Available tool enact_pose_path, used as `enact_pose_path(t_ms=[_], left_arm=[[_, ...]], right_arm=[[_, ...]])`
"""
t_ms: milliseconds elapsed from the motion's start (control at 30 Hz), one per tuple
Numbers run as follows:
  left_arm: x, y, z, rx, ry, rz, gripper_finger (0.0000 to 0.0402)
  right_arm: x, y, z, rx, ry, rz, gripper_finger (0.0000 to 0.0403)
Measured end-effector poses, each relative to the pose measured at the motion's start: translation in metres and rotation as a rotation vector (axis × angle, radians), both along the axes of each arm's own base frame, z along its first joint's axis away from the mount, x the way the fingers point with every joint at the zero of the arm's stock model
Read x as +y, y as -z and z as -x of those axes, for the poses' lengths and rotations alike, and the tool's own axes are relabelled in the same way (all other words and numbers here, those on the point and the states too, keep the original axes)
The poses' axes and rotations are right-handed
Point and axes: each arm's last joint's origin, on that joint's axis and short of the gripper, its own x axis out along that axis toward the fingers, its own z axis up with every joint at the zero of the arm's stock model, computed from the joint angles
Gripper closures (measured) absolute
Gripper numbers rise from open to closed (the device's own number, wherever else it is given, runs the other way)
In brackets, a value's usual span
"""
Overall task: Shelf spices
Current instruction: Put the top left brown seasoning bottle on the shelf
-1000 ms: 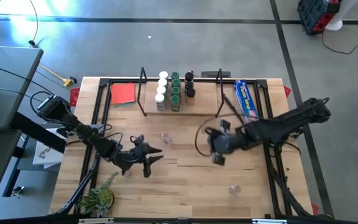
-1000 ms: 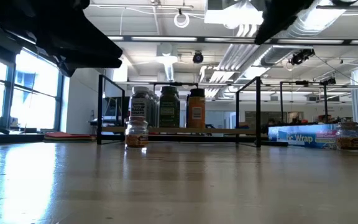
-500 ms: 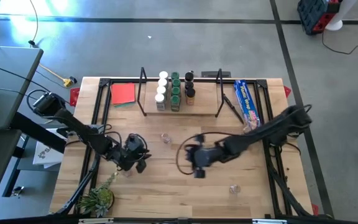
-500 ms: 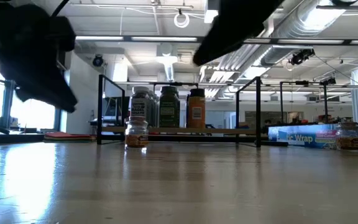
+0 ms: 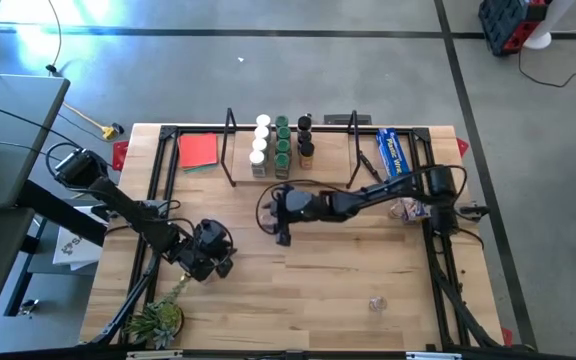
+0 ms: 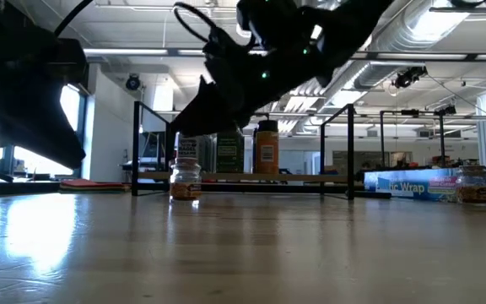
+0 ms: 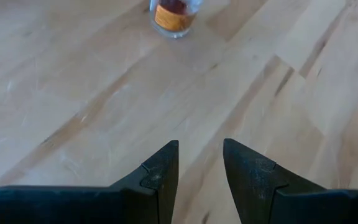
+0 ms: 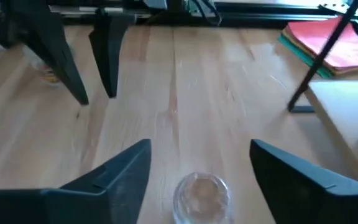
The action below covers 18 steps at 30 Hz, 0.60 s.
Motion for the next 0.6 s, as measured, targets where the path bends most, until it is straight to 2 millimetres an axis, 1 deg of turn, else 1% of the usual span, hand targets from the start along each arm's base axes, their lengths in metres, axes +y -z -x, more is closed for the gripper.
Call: enact_pose_path(t_ms=[67, 167, 267, 367, 467, 600], left_arm=[[0.000, 0.000, -0.001, -0.007, -0.007, -0.006, 0.0280], [0.000, 0.000, -0.001, -0.011, -0.013, 0.001, 0.0280], [0.000, 0.000, -0.001, -0.016, -0.011, 0.000, 0.0280], [0.000, -0.001, -0.002, -0.023, -0.001, -0.022, 0.0280], [0.001, -0.001, -0.002, -0.042, -0.017, -0.050, 0.0280], [0.004, -0.002, -0.004, -0.055, -0.041, -0.069, 0.0280]], right_arm=[[-0.002, 0.011, -0.004, -0.014, -0.005, -0.005, 0.0123], [-0.003, 0.029, -0.006, 0.019, 0.025, 0.010, 0.0117], [-0.006, 0.033, -0.006, 0.030, 0.101, 0.020, 0.0116], [-0.007, 0.035, -0.006, 0.032, 0.129, 0.010, 0.0117], [-0.007, 0.036, -0.006, 0.035, 0.127, 0.011, 0.0133], [-0.006, 0.039, -0.006, 0.044, 0.111, 0.010, 0.0177]])
